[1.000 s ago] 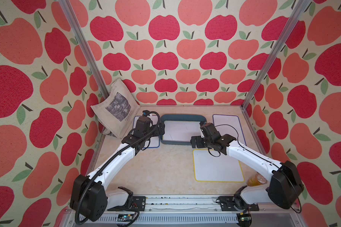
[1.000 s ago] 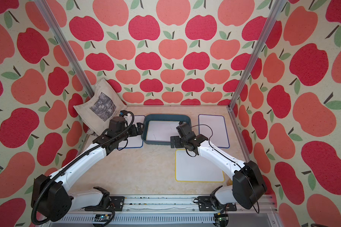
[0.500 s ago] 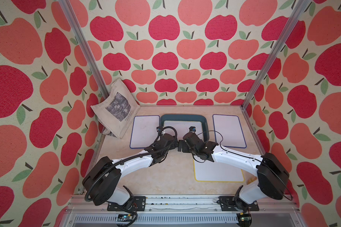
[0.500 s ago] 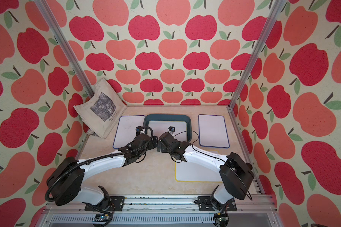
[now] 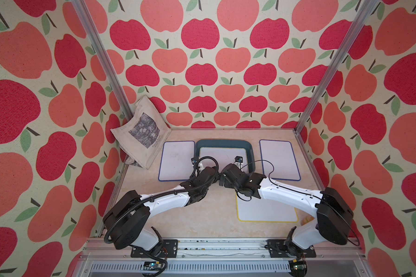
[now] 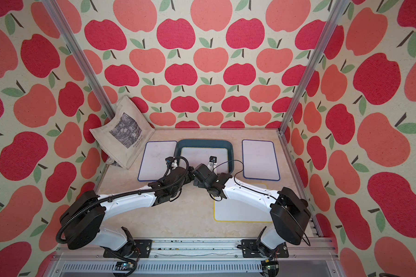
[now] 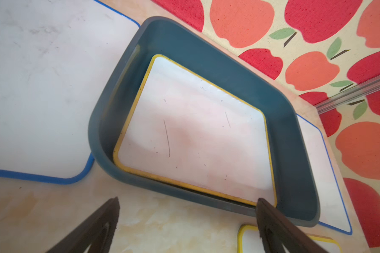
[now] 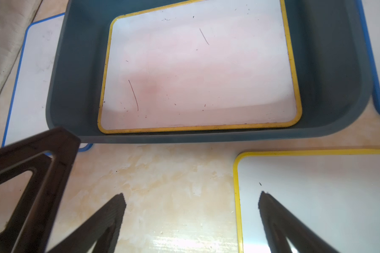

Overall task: Put the whiteboard into the storage box
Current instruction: Move the whiteboard to the center of the board.

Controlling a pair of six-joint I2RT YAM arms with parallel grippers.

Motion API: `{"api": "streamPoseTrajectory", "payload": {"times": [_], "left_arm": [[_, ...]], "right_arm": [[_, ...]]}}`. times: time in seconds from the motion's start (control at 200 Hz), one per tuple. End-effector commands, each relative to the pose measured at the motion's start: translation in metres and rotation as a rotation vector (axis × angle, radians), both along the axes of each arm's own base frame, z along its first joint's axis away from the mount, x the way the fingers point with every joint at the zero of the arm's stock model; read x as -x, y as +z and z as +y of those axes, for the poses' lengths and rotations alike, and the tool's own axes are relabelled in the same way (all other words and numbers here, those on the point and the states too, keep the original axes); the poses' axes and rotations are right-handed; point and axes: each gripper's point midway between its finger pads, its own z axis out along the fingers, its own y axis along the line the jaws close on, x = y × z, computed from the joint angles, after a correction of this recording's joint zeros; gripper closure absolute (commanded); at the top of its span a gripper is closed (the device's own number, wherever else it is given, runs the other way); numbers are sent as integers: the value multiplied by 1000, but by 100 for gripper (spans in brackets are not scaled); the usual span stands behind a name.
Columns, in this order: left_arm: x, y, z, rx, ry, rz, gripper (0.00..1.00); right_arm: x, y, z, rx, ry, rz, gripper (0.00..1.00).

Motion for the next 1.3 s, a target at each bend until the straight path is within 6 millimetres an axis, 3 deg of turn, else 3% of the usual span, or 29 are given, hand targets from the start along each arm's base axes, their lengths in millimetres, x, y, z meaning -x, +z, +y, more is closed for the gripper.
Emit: {"api": "streamPoseTrajectory", "payload": {"times": [0.0, 0.25, 0.69, 1.066, 1.296], "left_arm": [[3, 2, 6, 38, 36, -12, 1], [4, -11, 3, 73, 26, 61, 0], [10, -37, -24, 131, -74, 163, 9], [18, -62, -40, 168, -168, 246, 12], [23, -69, -48, 163, -225, 268, 12]], "right_arm": [[3, -12, -50, 69, -61, 36, 1], [7, -16, -119, 107, -152, 50, 1], [29, -53, -225, 118, -421, 169, 1], [30, -69, -277, 88, -603, 216, 1], [29, -79, -291, 73, -657, 245, 1]]}}
